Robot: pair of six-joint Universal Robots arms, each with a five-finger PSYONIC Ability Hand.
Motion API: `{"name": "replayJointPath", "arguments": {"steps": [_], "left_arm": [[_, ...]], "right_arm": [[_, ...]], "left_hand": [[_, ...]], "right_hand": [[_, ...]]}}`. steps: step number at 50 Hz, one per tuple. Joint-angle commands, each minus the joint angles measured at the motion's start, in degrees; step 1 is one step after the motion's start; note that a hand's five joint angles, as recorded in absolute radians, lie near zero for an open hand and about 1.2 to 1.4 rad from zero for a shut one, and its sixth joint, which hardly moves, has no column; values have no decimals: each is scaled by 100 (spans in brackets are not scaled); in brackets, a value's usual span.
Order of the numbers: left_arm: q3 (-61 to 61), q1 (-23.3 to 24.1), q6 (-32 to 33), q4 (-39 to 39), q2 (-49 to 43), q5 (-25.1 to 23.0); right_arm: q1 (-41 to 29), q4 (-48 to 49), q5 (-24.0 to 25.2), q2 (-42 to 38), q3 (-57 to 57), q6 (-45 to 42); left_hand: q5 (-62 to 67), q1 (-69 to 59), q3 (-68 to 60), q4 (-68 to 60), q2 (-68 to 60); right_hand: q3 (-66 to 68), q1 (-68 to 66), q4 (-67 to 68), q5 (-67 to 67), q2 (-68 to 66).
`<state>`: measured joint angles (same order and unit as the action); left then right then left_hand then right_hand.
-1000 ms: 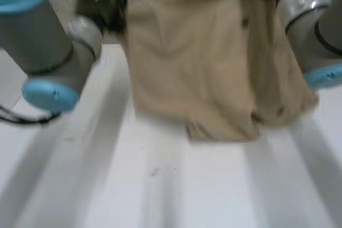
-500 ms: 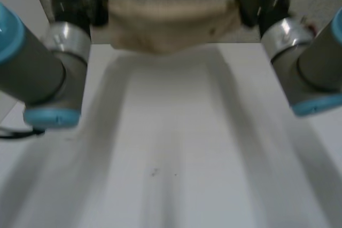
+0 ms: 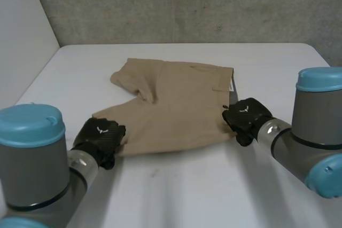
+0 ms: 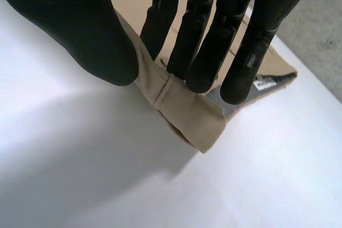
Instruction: Fold the shorts.
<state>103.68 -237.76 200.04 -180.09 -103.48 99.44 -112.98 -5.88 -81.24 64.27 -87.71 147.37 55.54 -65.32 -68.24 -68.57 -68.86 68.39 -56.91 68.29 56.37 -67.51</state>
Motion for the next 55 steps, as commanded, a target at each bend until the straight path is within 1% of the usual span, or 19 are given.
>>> {"name": "replayJointPath", "arguments": {"steps": [1, 4, 6, 8, 9, 10, 12, 15, 17, 18, 19, 20, 23, 24, 26, 32, 39, 49, 55], "left_arm": [[301, 186, -9, 510, 311, -13], [398, 266, -18, 510, 311, -13], [407, 275, -9, 519, 302, -13], [346, 275, -9, 537, 328, -22], [328, 266, 8, 537, 337, -13], [250, 248, 122, 537, 389, -13], [22, 222, 454, 537, 573, -22], [-312, 21, 850, 484, 688, -65], [-488, -190, 983, 396, 680, -188], [-716, -487, 1036, 239, 645, -511], [-787, -595, 1037, 186, 627, -653], [-962, -839, 1037, 63, 514, -1063], [-1270, -1070, 1011, -139, 84, -1760], [-1576, -1157, 1010, -218, -327, -2110], [-1964, -1158, 1002, -237, -733, -2359], [-3562, -1228, 993, 17, -2314, -2377], [-4558, -1246, 1028, 378, -3362, -2360], [-5182, -1263, 1046, 387, -4013, -2263], [-5174, -1299, 1238, 387, -4110, -1859]], "right_arm": [[-5, -641, -76, 296, -386, -182], [4, -739, -76, 454, -597, -349], [13, -739, -76, 516, -746, -446], [22, -730, -67, 516, -791, -472], [56, -730, -67, 516, -843, -490], [74, -730, -67, 516, -861, -499], [197, -713, -59, 525, -905, -508], [311, -660, -32, 551, -958, -508], [347, -608, -15, 569, -1002, -508], [356, -581, -6, 569, -1028, -508], [356, -520, 3, 569, -1055, -508], [347, -493, 3, 569, -1072, -508], [303, -397, 3, 569, -1143, -508], [277, -379, 3, 569, -1151, -508], [259, -326, 3, 569, -1187, -508], [259, -291, 3, 560, -1239, -508], [285, -265, 3, 560, -1239, -508], [303, -229, -6, 534, -1266, -508], [321, -229, -6, 534, -1257, -508]], "left_hand": [[1446, -1468, -1176, -1143, -1114], [1446, -1468, -1176, -1143, -1114], [43, -64, 228, 261, 290], [-2193, 2171, 2463, 2496, 2525], [-2701, 2680, 2972, 3005, 3034], [-4138, 4117, 4409, 4442, 4471], [-5390, 5369, 5660, 5693, 5722], [-5482, 5460, 5752, 5785, 5814], [-5465, 5444, 5736, 5768, 5798], [-5332, 5311, 5602, 5635, 5664], [-5297, 5276, 5567, 5600, 5630], [-5264, 5242, 5534, 5567, 5596], [-5146, 5125, 5417, 5450, 5479], [-4929, 4908, 5199, 5232, 5262], [-4760, 4738, 5030, 5063, 5092], [-4322, 4300, 4592, 4625, 4654], [-3817, 3796, 4088, 4121, 4150], [-640, 618, 910, 943, 972], [1074, -1095, -804, -771, -741]], "right_hand": [[1161, -2309, 1171, 1363, -1249], [1161, -2309, 1171, 1363, -1249], [1161, -2309, 1171, 1363, -1249], [1161, -2309, 1171, 1363, -1249], [1161, -2309, 1171, 1363, -1249], [1161, -2309, 1171, 1363, -1249], [1161, -2309, 1171, 1363, -1249], [1161, -2309, 1171, 1363, -1249], [1161, -2309, 1171, 1363, -1249], [1161, -2309, 1171, 1363, -1249], [1161, -2309, 1171, 1363, -1249], [1161, -2309, 1171, 1363, -1249], [1161, -2309, 1171, 1363, -1249], [1161, -2309, 1171, 1363, -1249], [1161, -2309, 1171, 1363, -1249], [1161, -2309, 1171, 1363, -1249], [1161, -2309, 1171, 1363, -1249], [1161, -2309, 1171, 1363, -1249], [1161, -2309, 1171, 1363, -1249]]}}
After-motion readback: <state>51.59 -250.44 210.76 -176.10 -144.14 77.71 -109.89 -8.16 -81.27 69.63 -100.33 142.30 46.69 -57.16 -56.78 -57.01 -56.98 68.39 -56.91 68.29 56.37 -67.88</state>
